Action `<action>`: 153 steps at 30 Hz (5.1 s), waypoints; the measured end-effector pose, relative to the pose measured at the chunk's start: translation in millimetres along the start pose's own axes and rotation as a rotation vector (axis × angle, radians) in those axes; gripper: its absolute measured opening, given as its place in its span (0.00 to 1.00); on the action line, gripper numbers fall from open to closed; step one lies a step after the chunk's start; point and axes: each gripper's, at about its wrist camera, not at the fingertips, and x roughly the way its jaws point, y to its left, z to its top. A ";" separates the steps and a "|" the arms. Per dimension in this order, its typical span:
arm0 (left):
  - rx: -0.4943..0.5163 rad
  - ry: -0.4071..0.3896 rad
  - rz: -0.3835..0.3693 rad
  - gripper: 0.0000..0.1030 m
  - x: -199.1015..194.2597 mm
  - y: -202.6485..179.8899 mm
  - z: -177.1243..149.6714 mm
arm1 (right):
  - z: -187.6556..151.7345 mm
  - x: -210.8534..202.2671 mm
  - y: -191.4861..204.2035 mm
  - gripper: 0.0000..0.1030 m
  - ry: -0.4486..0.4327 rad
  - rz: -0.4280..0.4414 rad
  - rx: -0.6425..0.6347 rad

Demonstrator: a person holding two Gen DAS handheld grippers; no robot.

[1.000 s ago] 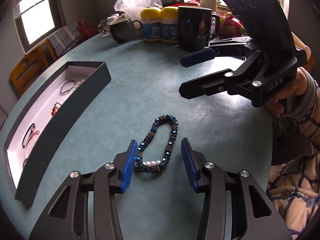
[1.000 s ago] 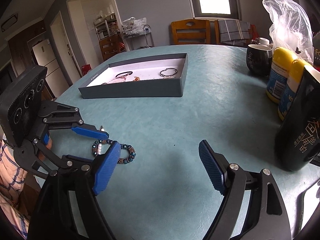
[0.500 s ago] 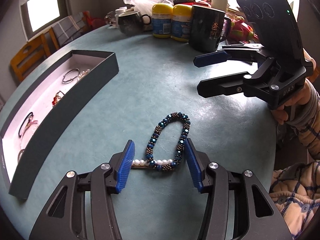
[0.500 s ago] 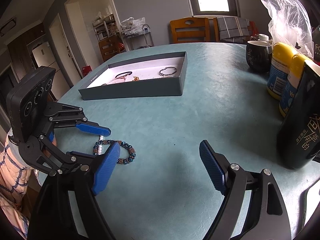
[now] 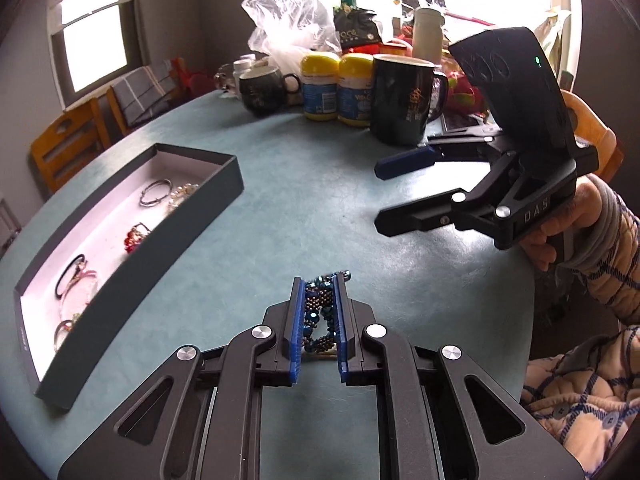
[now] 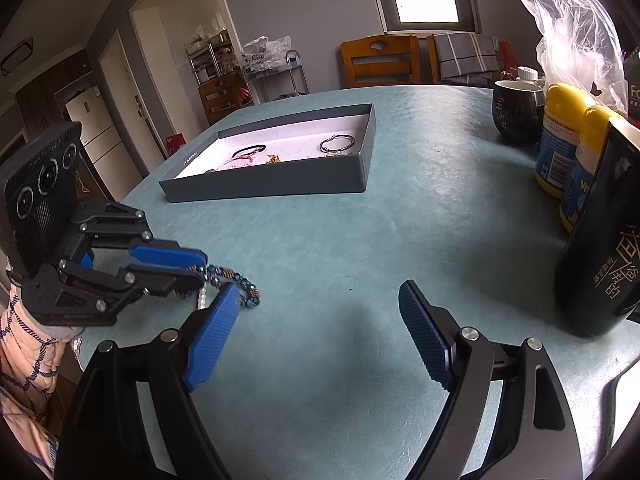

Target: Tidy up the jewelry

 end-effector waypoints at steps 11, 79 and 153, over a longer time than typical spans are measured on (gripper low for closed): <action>-0.149 -0.086 0.131 0.13 -45.2 51.1 -9.3 | -6.2 31.7 67.2 0.71 0.138 0.065 -0.195; -0.318 -0.005 0.286 0.14 23.5 191.5 71.9 | 160.3 145.1 31.7 0.08 0.050 0.037 -0.191; -0.599 -0.028 0.505 0.97 -6.5 163.5 -23.8 | 106.2 132.2 32.8 0.95 0.032 -0.091 -0.158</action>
